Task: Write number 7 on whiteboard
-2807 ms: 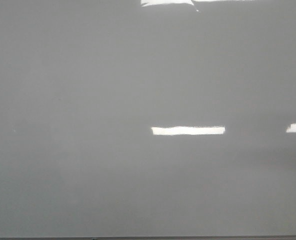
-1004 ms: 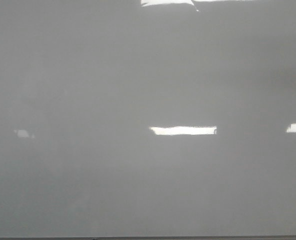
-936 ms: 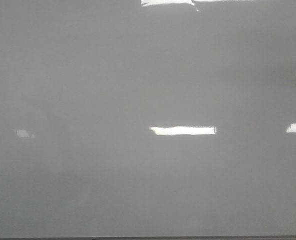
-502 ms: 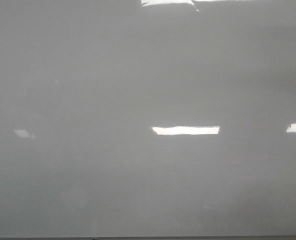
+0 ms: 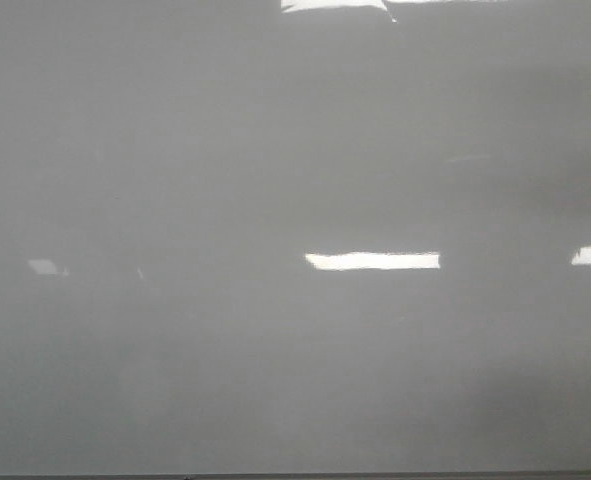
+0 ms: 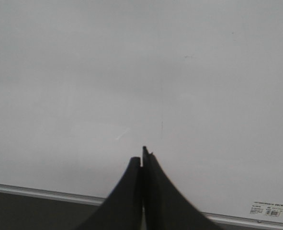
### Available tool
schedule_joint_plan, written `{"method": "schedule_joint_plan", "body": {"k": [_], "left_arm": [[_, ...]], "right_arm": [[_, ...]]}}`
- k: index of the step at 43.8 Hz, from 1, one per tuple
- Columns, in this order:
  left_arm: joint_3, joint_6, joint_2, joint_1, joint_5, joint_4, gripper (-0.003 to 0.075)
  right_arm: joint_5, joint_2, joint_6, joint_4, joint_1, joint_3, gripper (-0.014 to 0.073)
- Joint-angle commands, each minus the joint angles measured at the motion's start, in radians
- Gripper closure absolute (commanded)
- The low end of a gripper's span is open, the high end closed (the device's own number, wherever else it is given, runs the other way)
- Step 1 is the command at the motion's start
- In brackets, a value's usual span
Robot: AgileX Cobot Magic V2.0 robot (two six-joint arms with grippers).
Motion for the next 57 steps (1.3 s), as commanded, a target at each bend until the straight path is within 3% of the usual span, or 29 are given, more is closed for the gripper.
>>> {"method": "schedule_joint_plan", "body": {"k": [1, 6, 9, 15, 20, 28, 44, 57], "left_arm": [[-0.035, 0.000, 0.033, -0.029, -0.076, -0.002, 0.0737], [-0.035, 0.000, 0.068, -0.071, -0.079, 0.058, 0.0653], [-0.035, 0.000, 0.088, -0.081, -0.082, 0.073, 0.0535], [-0.035, 0.000, 0.147, -0.084, -0.087, 0.073, 0.0255], [-0.035, -0.013, 0.215, -0.084, -0.106, 0.075, 0.0123], [-0.037, -0.110, 0.327, -0.082, -0.171, 0.139, 0.0118], [-0.037, -0.136, 0.504, 0.011, -0.363, 0.127, 0.0122], [-0.037, -0.136, 0.619, 0.013, -0.519, 0.119, 0.0122]], "right_arm": [[-0.066, 0.003, -0.008, 0.000, 0.002, -0.034, 0.0409], [-0.078, 0.003, -0.007, 0.000, 0.002, -0.034, 0.0125], [-0.087, 0.003, -0.007, 0.000, 0.002, -0.034, 0.0016], [-0.090, 0.003, -0.007, 0.000, 0.002, -0.034, -0.0041], [-0.090, 0.003, -0.007, 0.000, 0.002, -0.034, -0.0041], [-0.090, 0.003, -0.007, 0.000, 0.002, -0.034, -0.0041], [-0.092, 0.003, -0.007, 0.000, 0.002, -0.034, -0.0041], [-0.092, 0.003, -0.007, 0.000, 0.002, -0.034, -0.0041]]}}
